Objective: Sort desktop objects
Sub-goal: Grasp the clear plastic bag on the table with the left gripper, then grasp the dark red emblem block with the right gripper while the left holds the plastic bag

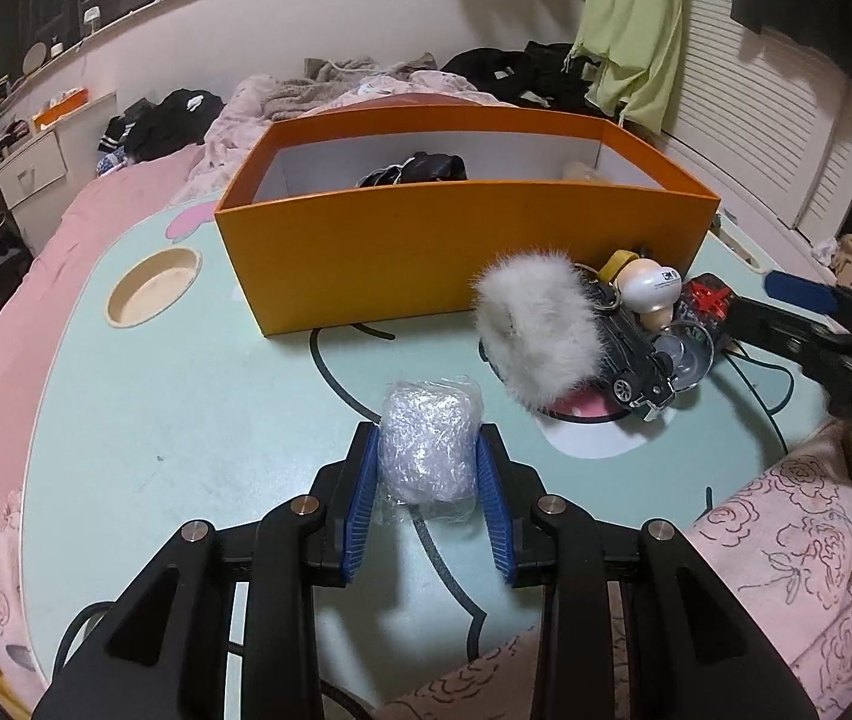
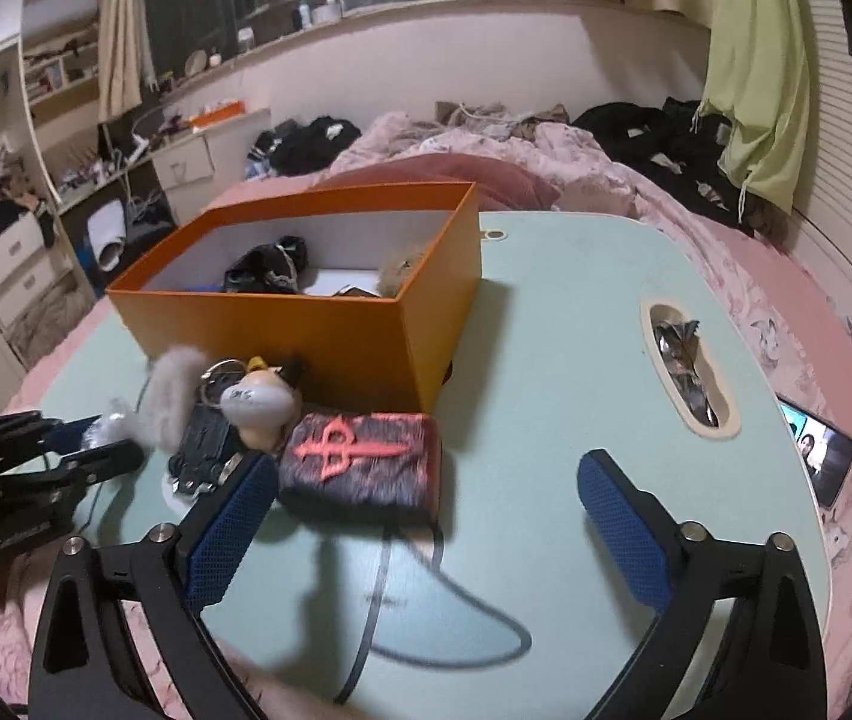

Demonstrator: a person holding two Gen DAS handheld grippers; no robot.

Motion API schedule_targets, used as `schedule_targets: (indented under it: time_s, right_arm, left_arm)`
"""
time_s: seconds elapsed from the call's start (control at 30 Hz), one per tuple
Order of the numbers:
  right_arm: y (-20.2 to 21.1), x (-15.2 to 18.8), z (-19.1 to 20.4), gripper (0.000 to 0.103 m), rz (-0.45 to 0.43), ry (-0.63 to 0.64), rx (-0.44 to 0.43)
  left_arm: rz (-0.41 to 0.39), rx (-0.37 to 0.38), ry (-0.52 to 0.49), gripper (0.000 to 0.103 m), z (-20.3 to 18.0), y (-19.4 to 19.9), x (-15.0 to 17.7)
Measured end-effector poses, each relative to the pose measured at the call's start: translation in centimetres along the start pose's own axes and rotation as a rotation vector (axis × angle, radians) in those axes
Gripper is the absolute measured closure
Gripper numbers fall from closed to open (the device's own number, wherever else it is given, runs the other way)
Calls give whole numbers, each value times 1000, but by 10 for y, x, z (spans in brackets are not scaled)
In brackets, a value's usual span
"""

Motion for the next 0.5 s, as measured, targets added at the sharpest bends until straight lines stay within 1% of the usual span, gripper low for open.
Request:
schedule_targets:
  time_s: [0.1, 0.17, 0.3, 0.5]
  right_arm:
    - [-7, -6, 4, 8, 6, 6, -1]
    - [-12, -9, 8, 8, 20, 12, -22]
    - [-13, -8, 10, 8, 21, 24, -35]
    - [-16, -4, 17, 8, 53, 41, -102]
  left_arm:
    - [0, -1, -1, 69, 0, 0, 0]
    - [0, 0, 0, 69, 0, 0, 0]
    - [0, -1, 0, 69, -1, 0, 0]
    - [0, 0, 0, 69, -1, 0, 0]
Point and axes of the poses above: each gripper's, at about its wrist camera, not at the fingertips, and y roughly against the way its jaws point, z to its left, x to its underside, the point moved 4 cm from there along -y, roughly the way its jaws point, and after that the axes turned 6 degrees about x, right-handed, at the moved point
